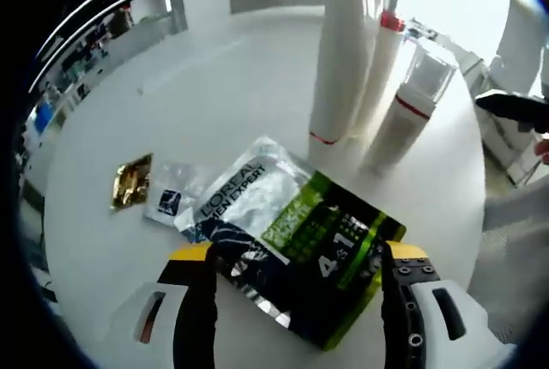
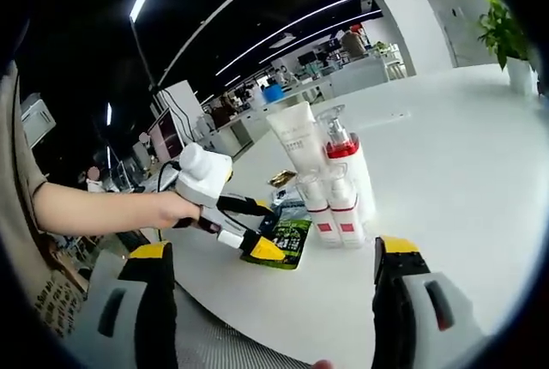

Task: Arrange the skincare products in the storage area until every visible bottle or jar stands upright without overlapping.

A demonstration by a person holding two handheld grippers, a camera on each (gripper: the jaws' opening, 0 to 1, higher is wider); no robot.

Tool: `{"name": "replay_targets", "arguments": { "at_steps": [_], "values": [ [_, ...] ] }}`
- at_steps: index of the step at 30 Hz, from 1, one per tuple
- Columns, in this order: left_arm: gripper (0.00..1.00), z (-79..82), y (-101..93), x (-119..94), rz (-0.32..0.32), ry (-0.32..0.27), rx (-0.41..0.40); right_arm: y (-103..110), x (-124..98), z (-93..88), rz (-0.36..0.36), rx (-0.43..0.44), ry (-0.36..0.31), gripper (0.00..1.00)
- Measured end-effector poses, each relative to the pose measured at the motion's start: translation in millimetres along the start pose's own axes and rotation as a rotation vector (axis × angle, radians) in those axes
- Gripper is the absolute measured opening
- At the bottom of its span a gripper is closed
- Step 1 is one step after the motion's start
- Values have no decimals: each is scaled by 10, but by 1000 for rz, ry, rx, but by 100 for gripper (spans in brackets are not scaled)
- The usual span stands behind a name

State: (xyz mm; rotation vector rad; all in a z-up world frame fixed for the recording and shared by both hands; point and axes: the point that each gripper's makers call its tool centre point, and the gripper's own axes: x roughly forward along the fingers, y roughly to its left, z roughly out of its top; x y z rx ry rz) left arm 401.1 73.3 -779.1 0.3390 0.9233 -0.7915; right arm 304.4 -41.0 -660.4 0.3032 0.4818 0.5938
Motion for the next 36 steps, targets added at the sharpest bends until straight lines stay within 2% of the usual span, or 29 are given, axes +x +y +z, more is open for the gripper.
{"name": "replay_targets", "arguments": {
  "at_steps": [7, 16, 21, 28, 36],
  "values": [
    [79, -10, -49, -159, 18, -17, -9, -64, -14, 49, -36, 16, -28, 100],
    [83, -78, -106, -388, 52, -44, -35, -201, -39, 0, -121, -21, 0, 100],
    [84, -166, -113, -578, 78, -65, -91, -239, -53, -10, -141, -20, 3, 100],
    [86, -309, -96, -772, 105, -90, -173, -257, -60, -12, -142, -3, -1, 100],
    [91, -426, -79, -1004, 138, -137, -241, -222, -49, -18, -128, -23, 6, 100]
  ]
}}
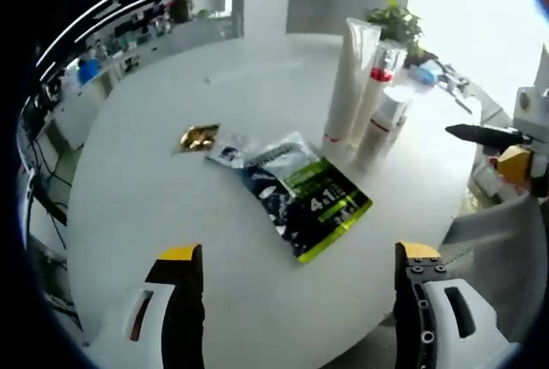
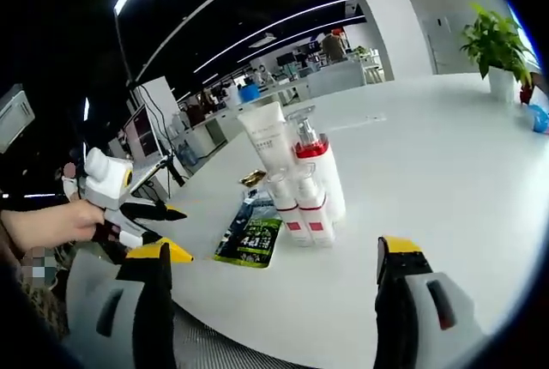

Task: Arrange the skincare products in the storage area until every visible bottle or jar stands upright without overlapping.

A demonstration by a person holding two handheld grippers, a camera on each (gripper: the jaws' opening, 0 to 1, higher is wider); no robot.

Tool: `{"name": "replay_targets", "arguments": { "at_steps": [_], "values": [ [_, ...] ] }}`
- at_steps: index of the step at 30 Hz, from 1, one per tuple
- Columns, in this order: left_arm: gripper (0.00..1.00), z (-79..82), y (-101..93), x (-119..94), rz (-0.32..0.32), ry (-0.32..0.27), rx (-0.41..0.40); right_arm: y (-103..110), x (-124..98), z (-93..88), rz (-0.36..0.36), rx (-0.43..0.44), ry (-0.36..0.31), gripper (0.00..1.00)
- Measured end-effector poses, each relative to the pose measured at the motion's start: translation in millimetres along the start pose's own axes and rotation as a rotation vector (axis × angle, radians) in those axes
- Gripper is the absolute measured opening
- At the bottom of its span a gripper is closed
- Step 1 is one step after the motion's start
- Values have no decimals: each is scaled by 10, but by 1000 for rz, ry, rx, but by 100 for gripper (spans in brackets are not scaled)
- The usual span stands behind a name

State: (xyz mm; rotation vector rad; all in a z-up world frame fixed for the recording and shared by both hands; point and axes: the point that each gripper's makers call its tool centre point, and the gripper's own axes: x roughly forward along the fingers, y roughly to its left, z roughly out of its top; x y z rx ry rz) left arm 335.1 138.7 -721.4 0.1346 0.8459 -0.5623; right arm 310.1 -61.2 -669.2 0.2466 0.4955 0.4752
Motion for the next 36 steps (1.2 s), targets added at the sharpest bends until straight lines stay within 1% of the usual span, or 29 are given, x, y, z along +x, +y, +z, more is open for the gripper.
{"name": "replay_targets", "arguments": {
  "at_steps": [5, 7, 11, 13, 16, 20, 25, 26, 28, 31, 33, 36],
  "values": [
    [94, -44, 36, -145, 12, -37, -51, 10, 1, -4, 6, -1, 1, 100],
    [94, -74, 58, -189, 23, -42, -64, 15, -1, -5, 7, -5, 2, 100],
    [95, -135, 88, -243, 39, -55, -102, 11, 1, -7, 7, -3, 2, 100],
    [96, -169, 88, -262, 41, -57, -120, 9, 7, -11, 4, -4, 4, 100],
    [97, -180, 80, -295, 37, -73, -145, 3, 10, -10, -2, -14, 2, 100],
    [97, -212, 86, -333, 22, -69, -164, -25, 12, -11, -21, -20, 3, 100],
    [97, -266, 156, -385, 23, -58, -187, -41, 14, -29, -45, -46, 15, 100],
    [97, -266, 174, -391, 25, -58, -194, -48, 15, -33, -52, -58, 17, 100],
    [97, -258, 243, -416, 50, -60, -229, -69, 9, -42, -67, -69, 22, 100],
    [97, -191, 381, -460, 106, -89, -263, -92, 4, -52, -83, -88, 29, 100],
    [97, -144, 415, -484, 111, -98, -280, -108, 3, -47, -92, -85, 27, 98],
    [97, -92, 442, -481, 110, -98, -299, -94, 8, -49, -81, -68, 25, 97]
  ]
}}
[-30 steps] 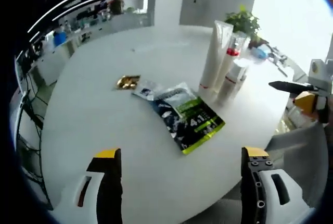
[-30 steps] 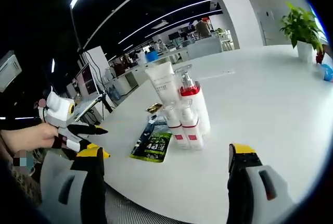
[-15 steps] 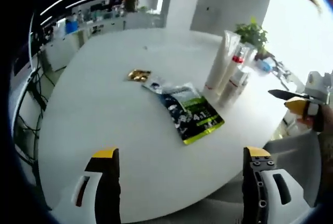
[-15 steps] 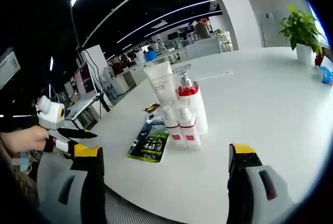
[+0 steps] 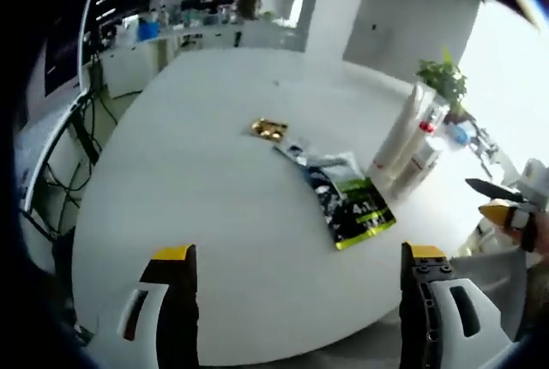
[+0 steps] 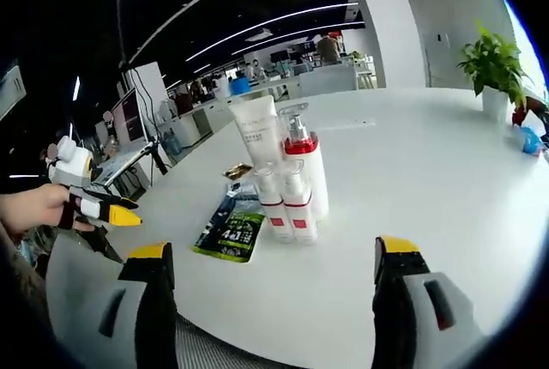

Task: Arrange the skincare products in the storage area until every visible bottle or jar stands upright without overlapping.

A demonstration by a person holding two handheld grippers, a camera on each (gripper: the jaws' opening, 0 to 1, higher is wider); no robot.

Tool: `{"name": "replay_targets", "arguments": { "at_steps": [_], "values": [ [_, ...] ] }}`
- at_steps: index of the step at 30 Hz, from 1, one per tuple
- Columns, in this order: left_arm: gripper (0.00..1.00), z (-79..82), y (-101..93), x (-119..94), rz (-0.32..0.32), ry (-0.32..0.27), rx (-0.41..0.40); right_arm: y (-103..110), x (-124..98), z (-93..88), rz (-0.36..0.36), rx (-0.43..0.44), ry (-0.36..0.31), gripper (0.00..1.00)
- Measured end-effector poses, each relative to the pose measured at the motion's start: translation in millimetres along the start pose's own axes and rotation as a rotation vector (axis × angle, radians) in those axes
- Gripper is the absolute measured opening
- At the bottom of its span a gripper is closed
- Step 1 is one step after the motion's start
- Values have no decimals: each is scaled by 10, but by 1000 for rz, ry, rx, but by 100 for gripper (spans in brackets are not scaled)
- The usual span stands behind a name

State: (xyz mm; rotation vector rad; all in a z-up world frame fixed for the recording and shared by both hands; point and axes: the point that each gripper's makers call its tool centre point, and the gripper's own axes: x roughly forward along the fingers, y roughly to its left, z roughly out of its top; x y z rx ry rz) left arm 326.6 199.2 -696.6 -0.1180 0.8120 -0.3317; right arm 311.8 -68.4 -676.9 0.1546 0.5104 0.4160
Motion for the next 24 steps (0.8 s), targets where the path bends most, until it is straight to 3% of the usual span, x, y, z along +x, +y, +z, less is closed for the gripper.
{"name": "replay_targets", "arguments": {
  "at_steps": [12, 18, 24],
  "values": [
    [97, 255, -85, 334, 22, 33, -42, -42, 4, -20, -38, -57, 17, 99],
    [97, 373, -141, 531, 49, 48, 2, -39, 1, -27, -25, -39, 16, 100],
    [97, 486, -276, 810, 42, 55, -6, -63, -3, -40, -40, -44, 23, 99]
  ]
}}
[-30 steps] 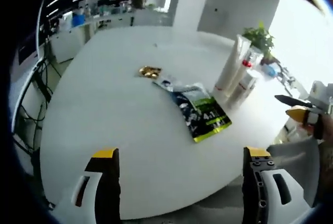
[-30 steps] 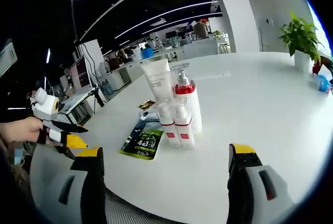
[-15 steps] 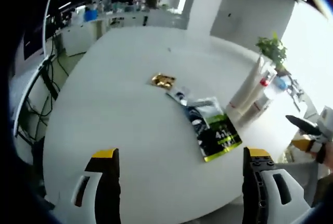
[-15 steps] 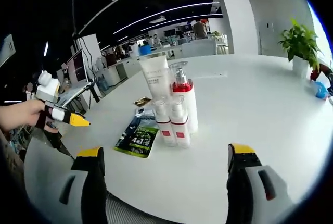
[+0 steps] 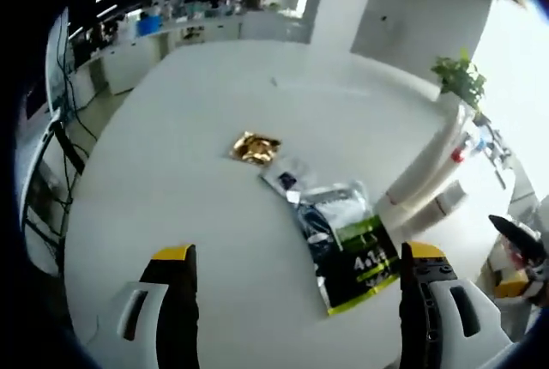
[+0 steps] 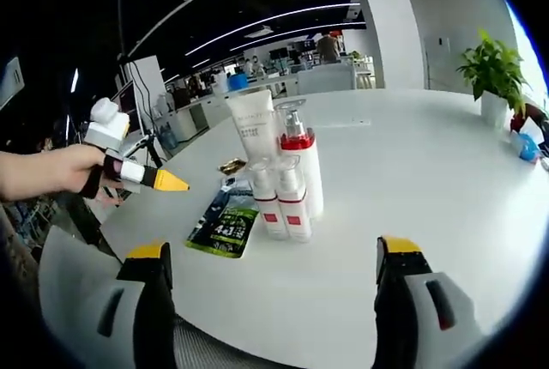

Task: Arrange the skincare products in the storage area until every visible bottle or jar stands upright without overlapping.

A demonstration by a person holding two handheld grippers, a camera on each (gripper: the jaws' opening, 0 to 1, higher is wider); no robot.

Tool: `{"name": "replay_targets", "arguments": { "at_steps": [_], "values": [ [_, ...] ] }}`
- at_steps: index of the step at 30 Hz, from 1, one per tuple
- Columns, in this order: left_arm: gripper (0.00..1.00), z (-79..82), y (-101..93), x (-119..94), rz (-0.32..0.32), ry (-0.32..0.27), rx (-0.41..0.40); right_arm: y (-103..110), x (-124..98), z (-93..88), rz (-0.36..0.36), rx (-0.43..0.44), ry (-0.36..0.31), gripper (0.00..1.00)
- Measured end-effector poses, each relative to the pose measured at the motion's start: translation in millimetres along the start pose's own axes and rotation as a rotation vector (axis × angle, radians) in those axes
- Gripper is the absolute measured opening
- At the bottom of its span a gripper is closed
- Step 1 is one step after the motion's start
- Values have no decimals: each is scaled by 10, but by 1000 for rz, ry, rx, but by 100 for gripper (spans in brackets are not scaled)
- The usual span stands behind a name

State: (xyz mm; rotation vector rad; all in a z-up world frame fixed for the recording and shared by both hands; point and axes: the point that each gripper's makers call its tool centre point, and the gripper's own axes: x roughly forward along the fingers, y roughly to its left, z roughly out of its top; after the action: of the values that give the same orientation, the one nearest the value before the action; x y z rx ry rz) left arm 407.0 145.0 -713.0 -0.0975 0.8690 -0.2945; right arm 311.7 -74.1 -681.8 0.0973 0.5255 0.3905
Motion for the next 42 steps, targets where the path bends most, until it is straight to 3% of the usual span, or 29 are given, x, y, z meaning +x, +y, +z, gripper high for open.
{"name": "replay_targets", "arguments": {
  "at_steps": [10, 26, 42],
  "values": [
    [97, 123, -142, 368, 29, 8, -61, -52, 3, -5, -22, 4, 3, 98],
    [87, 333, -22, 882, 149, 9, -75, -118, 2, -29, -51, 26, 13, 97],
    [74, 337, 148, 1065, 257, 37, -133, -159, 7, -50, -66, 43, 19, 96]
  ]
}}
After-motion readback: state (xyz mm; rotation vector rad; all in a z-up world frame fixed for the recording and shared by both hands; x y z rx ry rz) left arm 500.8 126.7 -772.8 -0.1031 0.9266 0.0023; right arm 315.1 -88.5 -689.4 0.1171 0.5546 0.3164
